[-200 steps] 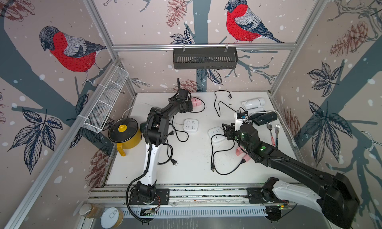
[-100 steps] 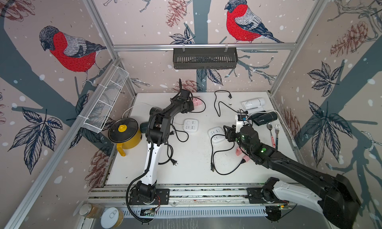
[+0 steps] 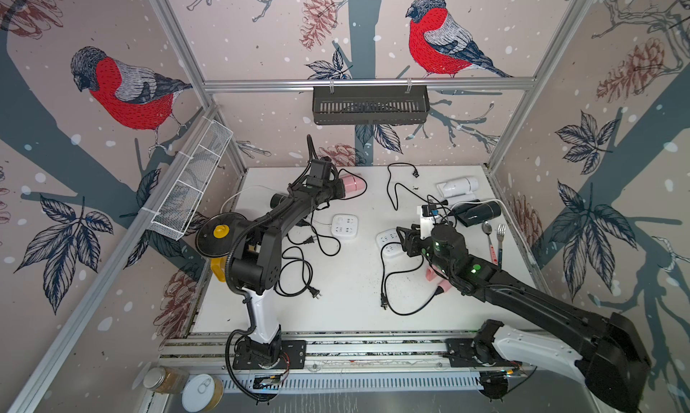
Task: Charge the blow dryers
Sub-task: Pick up the plug from the center of the board.
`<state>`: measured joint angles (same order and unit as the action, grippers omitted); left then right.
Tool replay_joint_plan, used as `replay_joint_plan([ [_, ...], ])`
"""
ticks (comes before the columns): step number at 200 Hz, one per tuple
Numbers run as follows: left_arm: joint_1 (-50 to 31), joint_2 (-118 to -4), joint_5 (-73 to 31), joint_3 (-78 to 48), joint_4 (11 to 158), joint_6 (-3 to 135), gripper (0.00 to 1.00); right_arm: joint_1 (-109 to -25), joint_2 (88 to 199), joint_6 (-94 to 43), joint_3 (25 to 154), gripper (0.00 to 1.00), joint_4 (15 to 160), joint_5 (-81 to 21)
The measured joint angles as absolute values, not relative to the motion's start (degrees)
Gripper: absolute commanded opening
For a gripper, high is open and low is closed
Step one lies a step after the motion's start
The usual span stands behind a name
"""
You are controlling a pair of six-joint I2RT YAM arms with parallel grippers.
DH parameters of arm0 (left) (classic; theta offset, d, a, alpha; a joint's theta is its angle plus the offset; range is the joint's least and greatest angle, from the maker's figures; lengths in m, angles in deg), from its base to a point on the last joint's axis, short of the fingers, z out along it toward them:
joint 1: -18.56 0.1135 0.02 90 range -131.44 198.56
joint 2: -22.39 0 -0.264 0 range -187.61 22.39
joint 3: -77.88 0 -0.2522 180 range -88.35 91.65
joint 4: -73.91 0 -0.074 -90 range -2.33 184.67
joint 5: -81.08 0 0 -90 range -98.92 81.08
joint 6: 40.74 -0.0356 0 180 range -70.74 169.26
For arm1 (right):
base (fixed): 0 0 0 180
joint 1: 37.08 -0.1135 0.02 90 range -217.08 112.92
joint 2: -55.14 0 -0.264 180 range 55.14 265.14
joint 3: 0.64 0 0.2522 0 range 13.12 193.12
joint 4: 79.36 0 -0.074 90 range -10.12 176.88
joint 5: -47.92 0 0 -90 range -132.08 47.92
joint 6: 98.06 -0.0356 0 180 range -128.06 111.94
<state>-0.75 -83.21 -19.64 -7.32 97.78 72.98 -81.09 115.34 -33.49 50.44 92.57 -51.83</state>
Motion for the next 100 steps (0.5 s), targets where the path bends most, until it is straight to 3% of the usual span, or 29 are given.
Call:
replay_joint_plan([
  [100,-4.01,-58.67,-28.12,-38.2,89.37,80.92,0.2,-85.83,119.98,-36.4,49.61,0.49,97.32,-42.13],
])
